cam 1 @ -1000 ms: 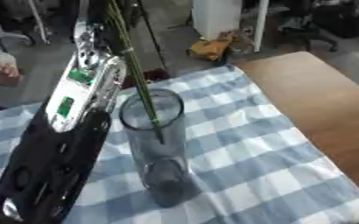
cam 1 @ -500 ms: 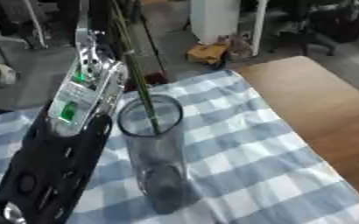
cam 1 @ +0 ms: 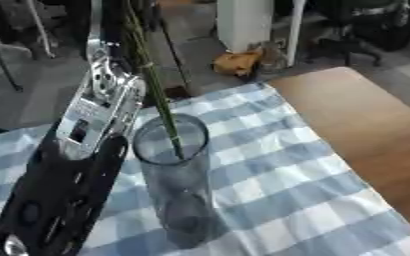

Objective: Arrange flowers into the vase.

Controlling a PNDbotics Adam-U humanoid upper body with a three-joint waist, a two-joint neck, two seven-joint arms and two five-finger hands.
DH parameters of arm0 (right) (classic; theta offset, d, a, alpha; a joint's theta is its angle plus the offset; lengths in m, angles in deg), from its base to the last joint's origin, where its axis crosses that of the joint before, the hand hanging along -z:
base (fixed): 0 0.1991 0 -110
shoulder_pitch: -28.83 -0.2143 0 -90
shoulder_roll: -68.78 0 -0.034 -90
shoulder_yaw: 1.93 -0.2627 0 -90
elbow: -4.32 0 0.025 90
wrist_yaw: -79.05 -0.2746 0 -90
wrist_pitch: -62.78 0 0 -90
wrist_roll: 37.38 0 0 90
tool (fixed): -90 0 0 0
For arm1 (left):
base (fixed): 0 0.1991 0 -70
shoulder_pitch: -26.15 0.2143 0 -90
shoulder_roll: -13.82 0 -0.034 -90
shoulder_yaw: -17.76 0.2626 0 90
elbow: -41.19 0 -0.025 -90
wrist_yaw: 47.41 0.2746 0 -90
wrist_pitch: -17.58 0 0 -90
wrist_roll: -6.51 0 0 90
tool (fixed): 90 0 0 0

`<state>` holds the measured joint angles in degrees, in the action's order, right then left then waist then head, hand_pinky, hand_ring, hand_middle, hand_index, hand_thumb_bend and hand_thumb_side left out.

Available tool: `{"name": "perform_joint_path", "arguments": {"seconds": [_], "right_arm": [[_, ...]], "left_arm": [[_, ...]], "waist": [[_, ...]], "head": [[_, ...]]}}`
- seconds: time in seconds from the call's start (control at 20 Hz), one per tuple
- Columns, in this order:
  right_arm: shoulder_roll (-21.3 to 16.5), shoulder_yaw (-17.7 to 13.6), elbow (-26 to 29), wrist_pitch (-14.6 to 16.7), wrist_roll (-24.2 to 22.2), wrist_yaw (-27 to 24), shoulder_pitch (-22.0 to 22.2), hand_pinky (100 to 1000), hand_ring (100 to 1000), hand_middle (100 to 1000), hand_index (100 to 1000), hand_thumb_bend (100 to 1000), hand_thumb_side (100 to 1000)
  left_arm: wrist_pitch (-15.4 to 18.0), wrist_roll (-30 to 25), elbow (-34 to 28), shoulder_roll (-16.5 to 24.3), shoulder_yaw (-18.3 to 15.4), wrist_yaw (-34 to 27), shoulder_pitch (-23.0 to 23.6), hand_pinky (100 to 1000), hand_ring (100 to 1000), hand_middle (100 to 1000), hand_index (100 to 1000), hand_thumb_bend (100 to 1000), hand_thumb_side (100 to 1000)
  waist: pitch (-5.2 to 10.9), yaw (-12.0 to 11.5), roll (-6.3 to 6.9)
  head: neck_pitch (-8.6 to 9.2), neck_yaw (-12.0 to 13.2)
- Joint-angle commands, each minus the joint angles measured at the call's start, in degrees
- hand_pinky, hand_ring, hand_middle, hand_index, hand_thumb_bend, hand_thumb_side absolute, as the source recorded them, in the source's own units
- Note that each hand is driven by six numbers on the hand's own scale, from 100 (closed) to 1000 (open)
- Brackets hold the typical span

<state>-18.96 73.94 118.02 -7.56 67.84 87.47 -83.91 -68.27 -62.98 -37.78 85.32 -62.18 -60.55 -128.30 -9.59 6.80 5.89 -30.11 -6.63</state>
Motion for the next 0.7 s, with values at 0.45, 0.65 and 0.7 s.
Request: {"name": "perform_joint_path", "arguments": {"seconds": [0.45, 0.65, 0.7], "right_arm": [[-0.6, -0.6, 0.9, -0.4, 0.6, 0.2, -0.9, 822, 817, 538, 812, 100, 718], [-0.6, -0.6, 0.9, -0.4, 0.7, 0.3, -1.0, 823, 818, 538, 813, 100, 718], [-0.6, -0.6, 0.9, -0.4, 0.7, 0.3, -1.0, 823, 818, 538, 813, 100, 718]], "left_arm": [[1.0, -2.0, -1.5, 1.5, 0.9, -1.1, 0.3, 100, 100, 100, 100, 100, 790], [2.2, -2.6, -1.3, 1.4, 0.9, -1.5, 0.8, 100, 100, 100, 100, 100, 789], [2.6, -2.8, -1.3, 1.4, 0.9, -1.8, 0.9, 100, 100, 100, 100, 100, 789]], "waist": [[0.56, -0.2, -0.67], [0.43, -0.2, -0.74], [0.4, -0.2, -0.76]], "head": [[0.39, -0.8], [0.65, -0.9], [0.72, -0.9]]}}
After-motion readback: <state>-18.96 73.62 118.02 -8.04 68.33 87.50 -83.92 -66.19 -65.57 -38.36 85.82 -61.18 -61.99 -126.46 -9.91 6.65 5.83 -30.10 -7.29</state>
